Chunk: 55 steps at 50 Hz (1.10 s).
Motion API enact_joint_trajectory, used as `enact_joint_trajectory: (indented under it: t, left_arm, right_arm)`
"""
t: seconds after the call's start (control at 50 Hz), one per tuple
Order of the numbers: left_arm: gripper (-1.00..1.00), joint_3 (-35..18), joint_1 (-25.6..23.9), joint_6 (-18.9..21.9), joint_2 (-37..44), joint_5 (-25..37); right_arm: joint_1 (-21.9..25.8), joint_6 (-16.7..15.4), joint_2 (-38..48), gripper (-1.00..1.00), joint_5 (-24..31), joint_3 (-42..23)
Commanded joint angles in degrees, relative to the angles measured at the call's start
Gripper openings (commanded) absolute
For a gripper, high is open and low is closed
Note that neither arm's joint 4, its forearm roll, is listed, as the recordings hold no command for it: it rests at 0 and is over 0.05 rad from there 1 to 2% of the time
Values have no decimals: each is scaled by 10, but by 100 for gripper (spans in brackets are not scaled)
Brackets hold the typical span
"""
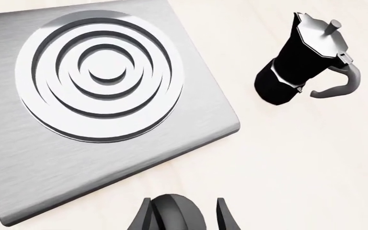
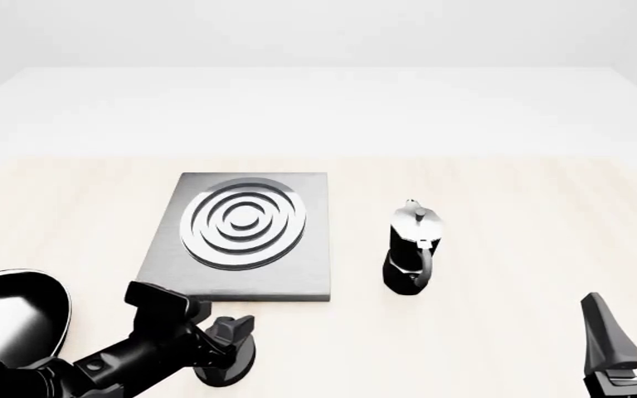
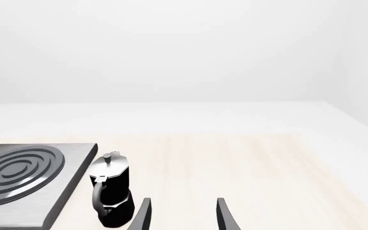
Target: Turn on the stove.
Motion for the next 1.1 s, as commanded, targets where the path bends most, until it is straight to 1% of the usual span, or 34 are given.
enact_joint_trajectory:
  t: [0.02,0.14,0.44,0.56,0.82,0.9,1.06,1.1]
  left_arm:
    - [100,3,-3,-1,29,-20]
    - [100,5,-5,1,53,-41]
    - [100,10,-6,-3,76,-59]
    - [100,14,-6,-9,97,-77]
    - [100,16,-1,-7,131,-105]
    - [100,18,3,-5,130,-106]
    - [100,24,34,6,124,-108]
    - [100,24,34,7,125,-109]
  right_arm:
    - [-1,1,0,100,-2,0]
    - [-3,0,0,100,-3,-1]
    - [-3,-2,0,100,-4,-1]
    - [-2,-2,0,100,-4,-1]
    - [-2,-1,0,100,-3,0]
    - [-2,-1,0,100,-4,0]
    - [-1,-3,0,100,-3,1]
    - [-1,-3,0,100,-3,1]
